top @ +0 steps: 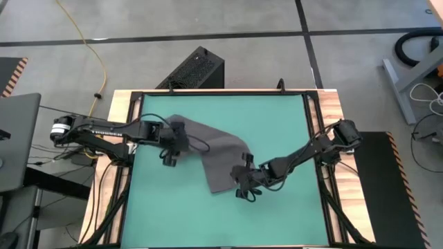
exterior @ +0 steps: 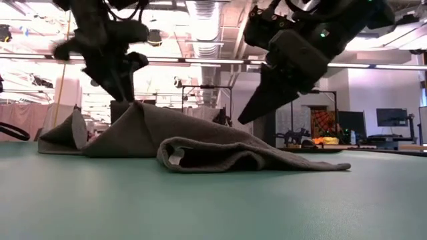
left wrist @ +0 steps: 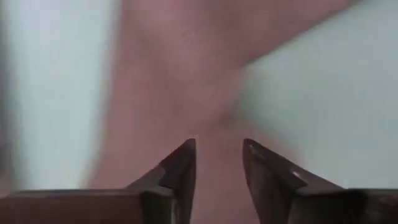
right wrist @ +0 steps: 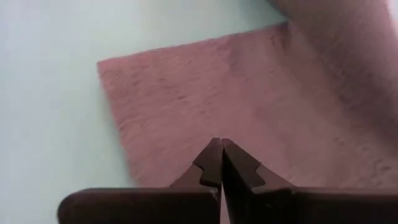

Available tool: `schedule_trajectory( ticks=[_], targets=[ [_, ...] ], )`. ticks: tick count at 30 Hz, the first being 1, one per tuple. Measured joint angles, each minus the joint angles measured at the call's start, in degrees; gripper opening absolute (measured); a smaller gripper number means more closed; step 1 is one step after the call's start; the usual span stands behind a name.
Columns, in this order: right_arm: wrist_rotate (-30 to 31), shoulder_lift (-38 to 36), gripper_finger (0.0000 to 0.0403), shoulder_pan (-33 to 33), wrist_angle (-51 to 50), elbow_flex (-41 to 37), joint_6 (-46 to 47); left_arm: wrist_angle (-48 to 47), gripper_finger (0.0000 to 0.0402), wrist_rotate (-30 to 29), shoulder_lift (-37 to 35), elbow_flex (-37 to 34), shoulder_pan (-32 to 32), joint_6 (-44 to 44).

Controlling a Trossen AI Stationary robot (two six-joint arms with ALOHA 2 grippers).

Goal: Roll towel
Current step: Roll the gray towel

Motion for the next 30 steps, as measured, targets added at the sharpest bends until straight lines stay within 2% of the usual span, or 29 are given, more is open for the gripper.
schedule_trajectory(
  ticks=[2,4,9,14,22,30],
  targets=[
    [0.00,0.00,0.0030,-0.67,0.26,0.00,-0.20,4.09,0.0133,9.83,0.80,0.00,-2.63,-0.34],
    [0.00,0.00,0.0030,-1.11,0.22,0.00,-0.22,8.35,0.0134,12.04,2.14,0.00,-6.58,-0.74],
    [0.00,0.00,0.0025,-1.75,0.43,0.00,-0.25,19.85,0.0135,7.22,9.81,0.01,-16.76,2.61],
    [-0.03,0.00,0.0027,-0.95,1.44,0.00,-0.11,29.61,0.0135,-2.14,19.47,0.49,-20.65,6.94],
    [-0.34,0.00,0.0025,3.34,1.54,0.00,0.25,33.01,0.0135,-0.33,30.28,5.00,-20.41,6.76],
    [-0.45,-0.01,0.0026,7.06,0.24,0.00,0.75,37.38,0.0124,-1.89,32.76,6.60,-20.36,3.35]
  ],
)
